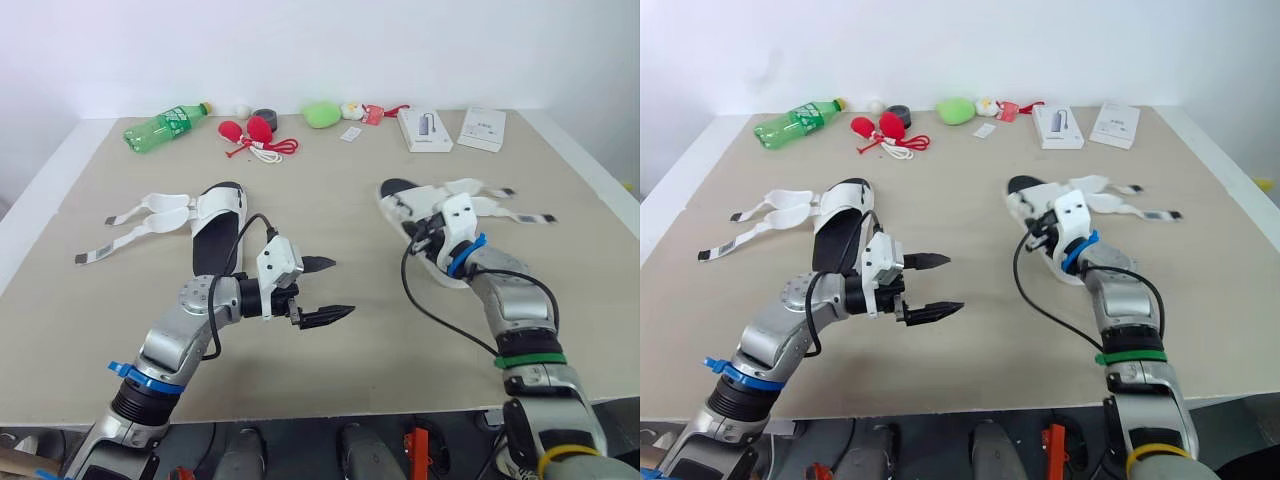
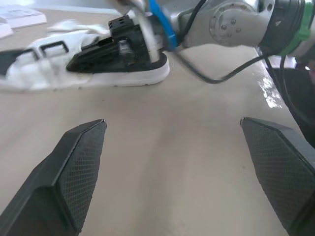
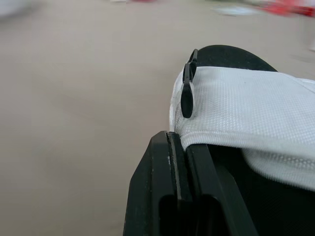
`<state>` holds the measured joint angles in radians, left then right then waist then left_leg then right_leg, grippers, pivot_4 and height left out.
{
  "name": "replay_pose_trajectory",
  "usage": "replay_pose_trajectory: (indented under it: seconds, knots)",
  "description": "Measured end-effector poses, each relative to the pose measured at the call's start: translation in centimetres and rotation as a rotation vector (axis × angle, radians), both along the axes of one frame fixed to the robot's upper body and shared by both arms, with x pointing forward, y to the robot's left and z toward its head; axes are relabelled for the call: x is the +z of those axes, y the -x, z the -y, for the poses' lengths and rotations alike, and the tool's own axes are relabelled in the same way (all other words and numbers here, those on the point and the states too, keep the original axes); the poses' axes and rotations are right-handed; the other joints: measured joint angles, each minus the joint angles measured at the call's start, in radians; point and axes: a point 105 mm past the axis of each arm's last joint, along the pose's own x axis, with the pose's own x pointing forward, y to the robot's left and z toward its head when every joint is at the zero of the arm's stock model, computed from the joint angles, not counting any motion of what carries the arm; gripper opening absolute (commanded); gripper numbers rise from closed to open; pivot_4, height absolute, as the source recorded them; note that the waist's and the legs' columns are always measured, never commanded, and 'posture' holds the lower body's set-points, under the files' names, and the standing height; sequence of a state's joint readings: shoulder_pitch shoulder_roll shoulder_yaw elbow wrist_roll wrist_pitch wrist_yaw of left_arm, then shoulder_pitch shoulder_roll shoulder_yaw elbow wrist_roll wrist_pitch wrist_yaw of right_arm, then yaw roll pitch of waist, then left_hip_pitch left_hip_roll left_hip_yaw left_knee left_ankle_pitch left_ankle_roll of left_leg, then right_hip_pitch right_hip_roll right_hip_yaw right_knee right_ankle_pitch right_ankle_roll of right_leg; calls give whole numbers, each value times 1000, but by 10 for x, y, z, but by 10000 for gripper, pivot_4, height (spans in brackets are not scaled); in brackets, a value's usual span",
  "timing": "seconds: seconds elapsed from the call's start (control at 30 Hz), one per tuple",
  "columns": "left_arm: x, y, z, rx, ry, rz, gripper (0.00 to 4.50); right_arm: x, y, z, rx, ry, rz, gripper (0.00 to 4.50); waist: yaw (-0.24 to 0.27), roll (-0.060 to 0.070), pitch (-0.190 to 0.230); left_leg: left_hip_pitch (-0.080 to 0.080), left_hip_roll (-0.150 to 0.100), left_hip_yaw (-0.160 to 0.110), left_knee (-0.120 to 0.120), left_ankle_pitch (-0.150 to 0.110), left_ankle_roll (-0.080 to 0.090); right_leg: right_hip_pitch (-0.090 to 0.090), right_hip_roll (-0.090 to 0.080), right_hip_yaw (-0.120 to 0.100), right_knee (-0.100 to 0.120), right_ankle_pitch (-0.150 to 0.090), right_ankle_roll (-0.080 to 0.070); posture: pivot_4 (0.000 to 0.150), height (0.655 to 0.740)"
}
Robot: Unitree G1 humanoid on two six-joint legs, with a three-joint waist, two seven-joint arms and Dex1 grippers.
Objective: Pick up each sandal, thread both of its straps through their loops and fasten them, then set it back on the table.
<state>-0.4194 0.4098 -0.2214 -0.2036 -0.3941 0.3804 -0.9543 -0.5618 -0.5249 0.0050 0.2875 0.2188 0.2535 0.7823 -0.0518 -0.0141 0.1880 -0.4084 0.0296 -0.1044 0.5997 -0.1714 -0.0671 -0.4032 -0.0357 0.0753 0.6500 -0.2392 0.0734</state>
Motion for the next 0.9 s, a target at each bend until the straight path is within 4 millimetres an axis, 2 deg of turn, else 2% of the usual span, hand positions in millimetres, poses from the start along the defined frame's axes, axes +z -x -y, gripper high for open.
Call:
replay_pose_trajectory:
  seconds: [0.03,0.07,0.1,0.13,0.17,0.3,0.57,0.9]
  knots:
    - [2,0,-2,-8,-1,11,45000,-1,15,-9,107,27,-10,574,1,1,0,-1,0,0,0,0,0,0,0,0,0,-1,0,1500,7400]
    - [4,1,-5,-16,-5,20,45000,-3,38,-20,270,69,-30,574,2,1,1,-1,0,0,0,0,0,-1,0,0,0,-1,1,1500,7400]
    - [4,0,-7,-17,-11,24,45000,-3,47,-24,326,84,-37,574,2,1,1,-1,0,0,0,-1,0,0,0,0,0,-2,1,1500,7400]
    - [5,1,-11,-25,-20,37,45000,-3,63,-29,431,117,-47,574,3,1,1,-1,0,0,0,-1,0,0,-1,0,0,-2,1,1500,7400]
    - [6,1,-11,-25,-20,37,45000,-3,64,-30,440,120,-47,574,3,1,1,-1,-1,0,1,-1,0,0,-1,0,0,-2,1,1500,7400]
    - [5,7,-16,-84,-48,56,45000,-13,101,-22,658,239,-70,574,5,1,1,-1,-1,0,2,-1,0,0,-1,0,0,-2,2,1500,7400]
    - [3,14,-17,-126,-45,54,45000,-17,125,-6,828,310,-83,574,3,1,1,0,-1,1,3,0,-1,1,-1,0,0,-1,1,1500,7400]
    - [0,18,-19,-155,-48,36,45000,-15,126,-3,886,345,-61,574,4,1,1,0,-1,1,3,0,-1,1,-1,0,0,0,2,1500,7400]
